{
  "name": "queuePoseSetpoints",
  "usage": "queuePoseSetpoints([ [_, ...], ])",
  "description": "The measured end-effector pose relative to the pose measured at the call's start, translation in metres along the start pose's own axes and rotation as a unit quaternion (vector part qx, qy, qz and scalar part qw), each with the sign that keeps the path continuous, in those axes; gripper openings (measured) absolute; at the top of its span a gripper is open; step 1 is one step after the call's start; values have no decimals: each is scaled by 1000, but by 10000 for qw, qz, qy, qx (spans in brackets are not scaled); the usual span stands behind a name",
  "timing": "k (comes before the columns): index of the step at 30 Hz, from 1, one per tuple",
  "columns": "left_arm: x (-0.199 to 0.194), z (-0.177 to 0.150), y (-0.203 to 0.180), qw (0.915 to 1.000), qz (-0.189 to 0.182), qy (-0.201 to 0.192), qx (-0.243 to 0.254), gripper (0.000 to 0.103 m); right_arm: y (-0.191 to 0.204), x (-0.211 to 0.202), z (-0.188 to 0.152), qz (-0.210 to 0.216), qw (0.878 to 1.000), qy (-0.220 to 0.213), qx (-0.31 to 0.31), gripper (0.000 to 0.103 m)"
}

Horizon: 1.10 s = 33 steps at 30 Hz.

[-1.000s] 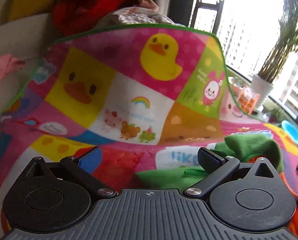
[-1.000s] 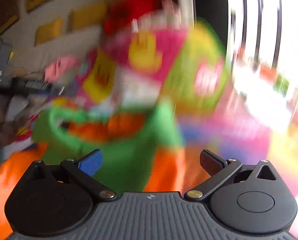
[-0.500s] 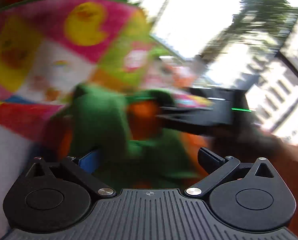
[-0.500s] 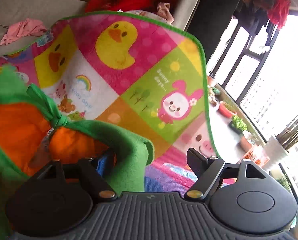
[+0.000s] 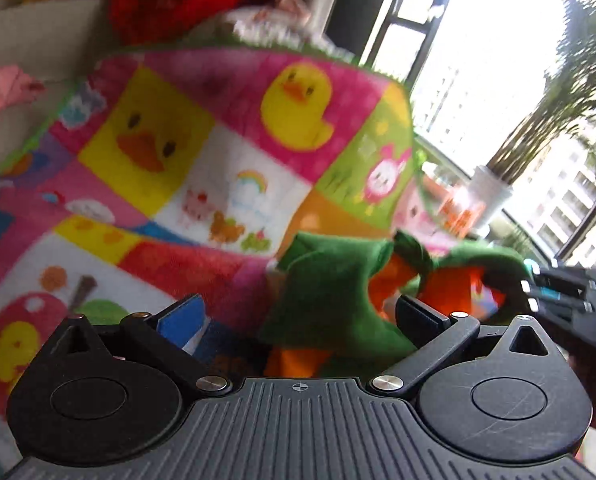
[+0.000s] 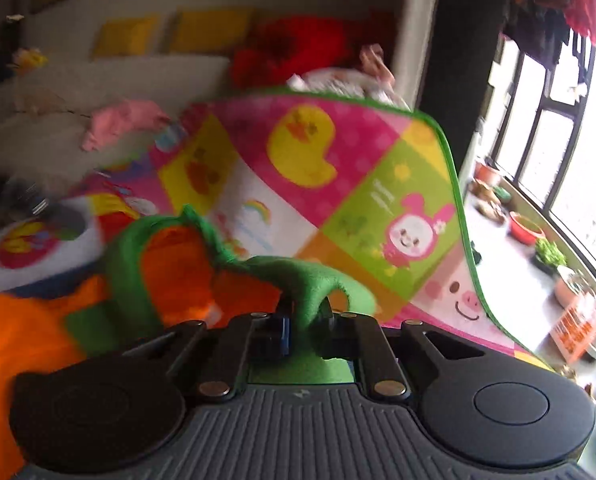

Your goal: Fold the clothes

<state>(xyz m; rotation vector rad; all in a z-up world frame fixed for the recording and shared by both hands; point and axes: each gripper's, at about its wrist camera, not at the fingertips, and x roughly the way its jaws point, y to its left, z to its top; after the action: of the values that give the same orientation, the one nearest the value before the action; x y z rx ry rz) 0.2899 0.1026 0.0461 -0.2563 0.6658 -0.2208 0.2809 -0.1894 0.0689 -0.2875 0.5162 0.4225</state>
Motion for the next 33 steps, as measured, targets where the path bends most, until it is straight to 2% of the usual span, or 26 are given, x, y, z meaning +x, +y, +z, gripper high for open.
queuePoseSetpoints([
  [3, -28, 3, -19, 9995, -191, -233, 60, 103, 17, -34, -15, 200, 9993, 141, -275, 11],
  [7, -30, -4, -50, 9988, -222, -163, 417, 103, 41, -51, -47, 465, 9952, 590, -631, 11],
  [10, -8, -27, -62, 9951, 245, 192, 943, 103, 52, -53, -67, 613, 9913, 892, -752, 11],
  [12, 9, -48, -62, 9889, 558, 528, 1271, 103, 46, -64, -71, 747, 9912, 881, -649, 12],
  [15, 29, -75, -53, 9800, 860, 875, 1567, 103, 31, -89, -59, 884, 9940, 555, -338, 26],
  [16, 34, -81, -50, 9787, 902, 941, 1584, 103, 26, -96, -54, 910, 9947, 415, -219, 30],
  [20, 44, -89, -39, 9793, 912, 1037, 1481, 103, 16, -84, -32, 1055, 9939, 174, 268, 30],
  [23, 41, -88, -38, 9803, 884, 1074, 1404, 103, 15, -46, -28, 1228, 9900, 448, 531, 30],
  [27, 42, -87, -33, 9826, 805, 1163, 1207, 103, 24, -6, -50, 1056, 9874, 1110, 389, 30],
  [33, 45, -86, -29, 9840, 739, 1258, 1022, 103, 22, -10, -64, 1123, 9870, 1004, 553, 31],
])
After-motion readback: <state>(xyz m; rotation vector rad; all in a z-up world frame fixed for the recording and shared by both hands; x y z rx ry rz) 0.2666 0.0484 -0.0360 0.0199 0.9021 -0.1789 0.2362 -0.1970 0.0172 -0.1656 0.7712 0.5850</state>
